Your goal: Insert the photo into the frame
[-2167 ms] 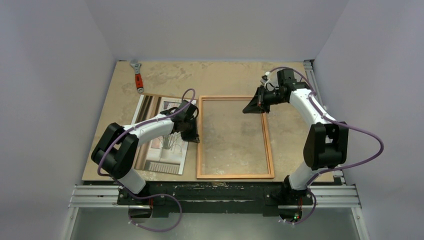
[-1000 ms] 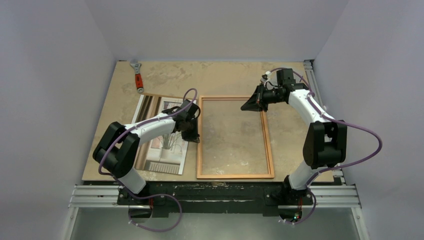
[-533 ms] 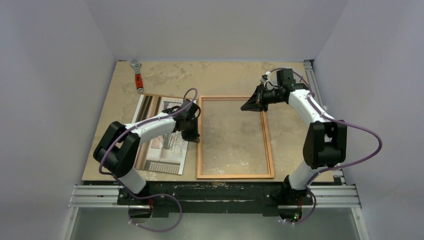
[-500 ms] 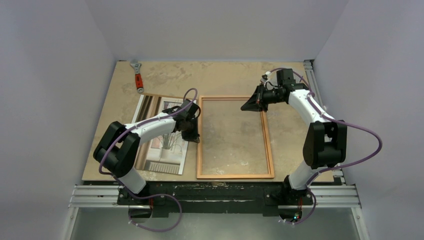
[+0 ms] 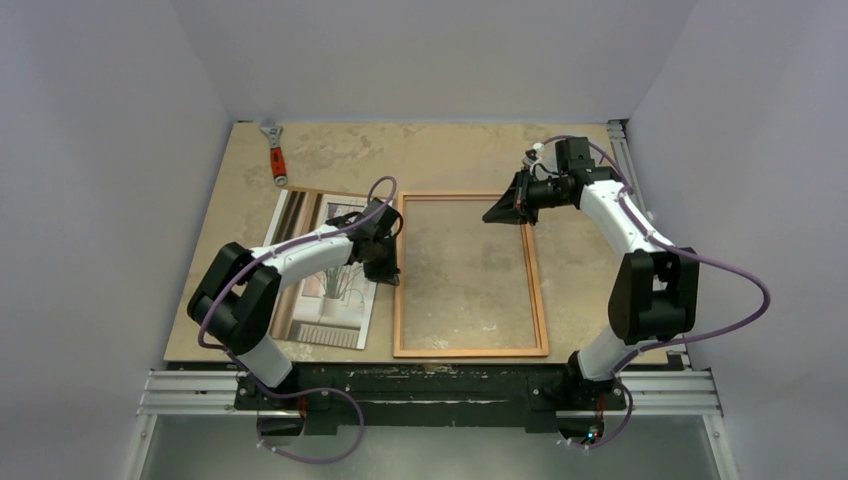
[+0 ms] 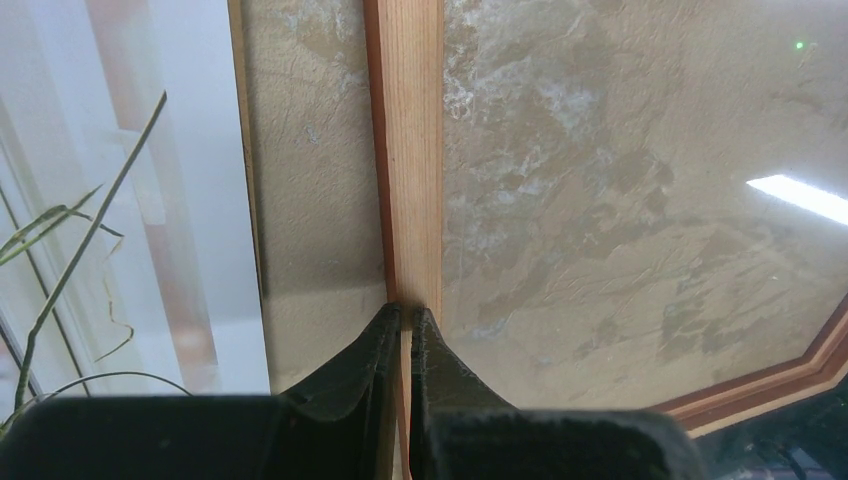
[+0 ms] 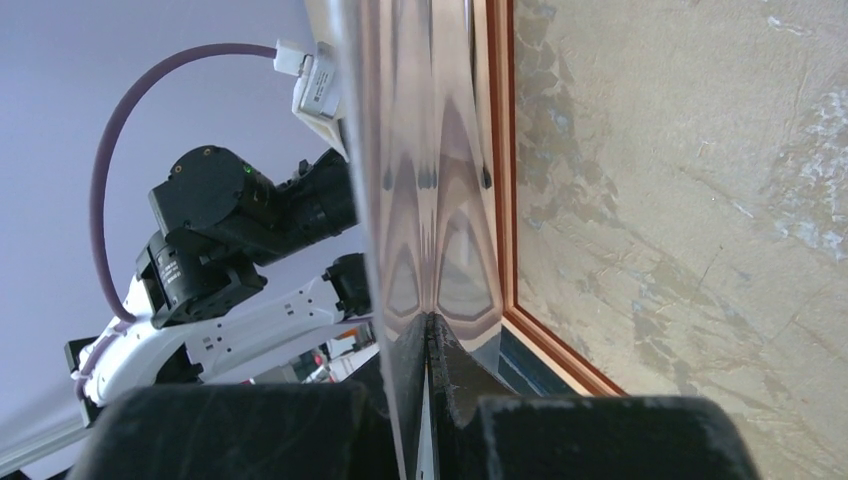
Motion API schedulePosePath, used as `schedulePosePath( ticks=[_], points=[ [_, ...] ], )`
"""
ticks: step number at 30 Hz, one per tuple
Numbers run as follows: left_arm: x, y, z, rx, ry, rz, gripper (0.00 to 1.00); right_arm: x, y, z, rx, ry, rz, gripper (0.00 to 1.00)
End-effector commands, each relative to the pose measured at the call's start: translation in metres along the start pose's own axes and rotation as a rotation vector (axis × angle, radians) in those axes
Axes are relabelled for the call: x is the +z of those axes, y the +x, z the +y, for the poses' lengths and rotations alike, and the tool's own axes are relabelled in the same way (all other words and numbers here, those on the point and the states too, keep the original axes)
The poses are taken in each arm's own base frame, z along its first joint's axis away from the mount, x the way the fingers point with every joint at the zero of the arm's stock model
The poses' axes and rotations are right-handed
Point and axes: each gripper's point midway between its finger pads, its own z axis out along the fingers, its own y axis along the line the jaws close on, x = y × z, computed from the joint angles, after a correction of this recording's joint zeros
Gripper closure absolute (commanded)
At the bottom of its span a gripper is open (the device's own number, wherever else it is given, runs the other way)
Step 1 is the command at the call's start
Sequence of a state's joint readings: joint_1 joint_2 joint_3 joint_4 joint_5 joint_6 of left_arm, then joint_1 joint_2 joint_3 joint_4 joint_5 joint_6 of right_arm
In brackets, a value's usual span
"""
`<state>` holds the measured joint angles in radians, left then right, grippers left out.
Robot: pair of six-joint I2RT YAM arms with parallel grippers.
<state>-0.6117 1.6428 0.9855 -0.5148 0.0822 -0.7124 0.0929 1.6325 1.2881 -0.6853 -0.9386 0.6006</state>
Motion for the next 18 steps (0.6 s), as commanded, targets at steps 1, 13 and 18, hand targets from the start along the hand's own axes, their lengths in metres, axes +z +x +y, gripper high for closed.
schedulePosePath(
  ticks=[1,13,18],
  points=[
    [0.025,0.021,0.037,0.056,-0.162,0.048,1.0,-0.014,0.006,0.021,-0.057,-0.04,-0.01,1.0],
    [0.026,0.022,0.037,0.06,-0.166,0.05,1.0,-0.002,0.011,-0.019,-0.071,0.056,0.031,1.0],
    [0.025,0.022,0.038,0.064,-0.171,0.05,1.0,0.005,0.008,-0.026,-0.055,0.049,0.05,1.0]
  ],
)
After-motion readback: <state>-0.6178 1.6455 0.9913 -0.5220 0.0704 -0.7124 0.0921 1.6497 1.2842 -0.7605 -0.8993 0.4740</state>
